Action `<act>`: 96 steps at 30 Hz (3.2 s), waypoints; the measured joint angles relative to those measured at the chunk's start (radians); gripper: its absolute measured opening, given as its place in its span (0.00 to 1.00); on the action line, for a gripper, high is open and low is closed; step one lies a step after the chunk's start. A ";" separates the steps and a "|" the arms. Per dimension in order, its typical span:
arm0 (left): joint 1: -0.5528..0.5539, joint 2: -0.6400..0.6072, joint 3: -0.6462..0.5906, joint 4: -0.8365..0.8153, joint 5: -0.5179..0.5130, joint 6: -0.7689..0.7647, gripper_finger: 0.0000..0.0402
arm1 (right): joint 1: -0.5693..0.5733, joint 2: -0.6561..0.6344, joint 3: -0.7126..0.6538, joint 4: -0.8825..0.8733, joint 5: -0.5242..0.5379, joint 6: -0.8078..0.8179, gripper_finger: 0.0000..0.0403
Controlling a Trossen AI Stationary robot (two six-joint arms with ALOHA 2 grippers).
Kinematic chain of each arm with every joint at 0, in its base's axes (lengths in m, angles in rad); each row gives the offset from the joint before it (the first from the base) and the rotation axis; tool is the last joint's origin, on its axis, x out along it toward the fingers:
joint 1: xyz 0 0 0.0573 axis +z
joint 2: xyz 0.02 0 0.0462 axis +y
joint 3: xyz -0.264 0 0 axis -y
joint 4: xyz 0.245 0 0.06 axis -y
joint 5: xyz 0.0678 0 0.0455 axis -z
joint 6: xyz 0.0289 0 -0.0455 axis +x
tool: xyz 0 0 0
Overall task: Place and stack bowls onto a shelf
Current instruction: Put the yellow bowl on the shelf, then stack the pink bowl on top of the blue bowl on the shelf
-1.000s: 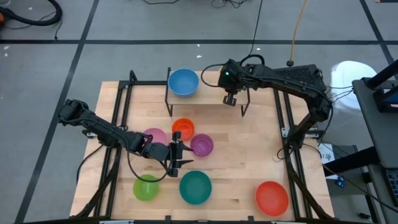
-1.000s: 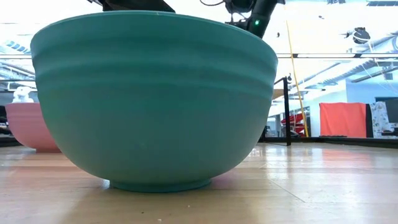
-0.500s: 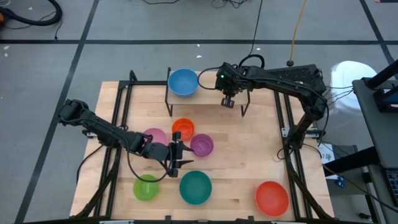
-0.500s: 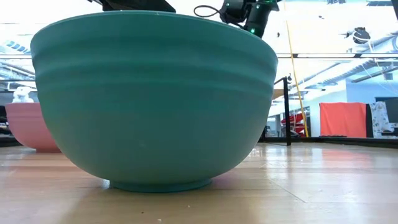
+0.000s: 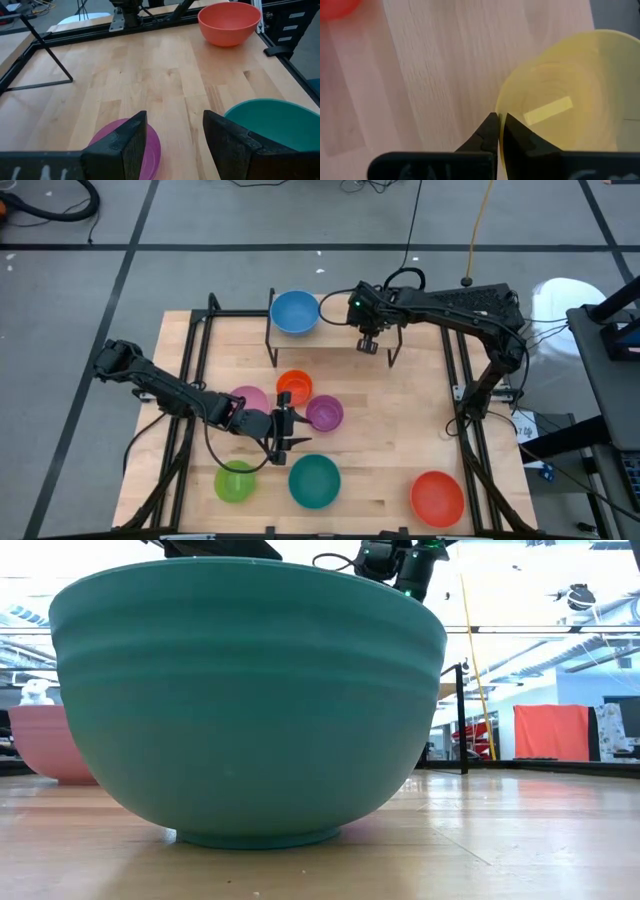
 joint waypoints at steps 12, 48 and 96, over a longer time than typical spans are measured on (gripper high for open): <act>-0.001 0.000 0.000 -0.001 0.000 -0.001 0.50 | 0.000 0.000 -0.007 0.007 0.001 0.018 0.09; -0.001 0.000 0.000 -0.141 0.001 -0.051 0.50 | 0.459 -0.293 -0.167 0.254 0.006 0.288 0.35; -0.100 0.000 0.030 -1.043 0.142 -0.595 0.50 | 0.864 -0.371 -1.114 1.473 0.116 0.408 0.35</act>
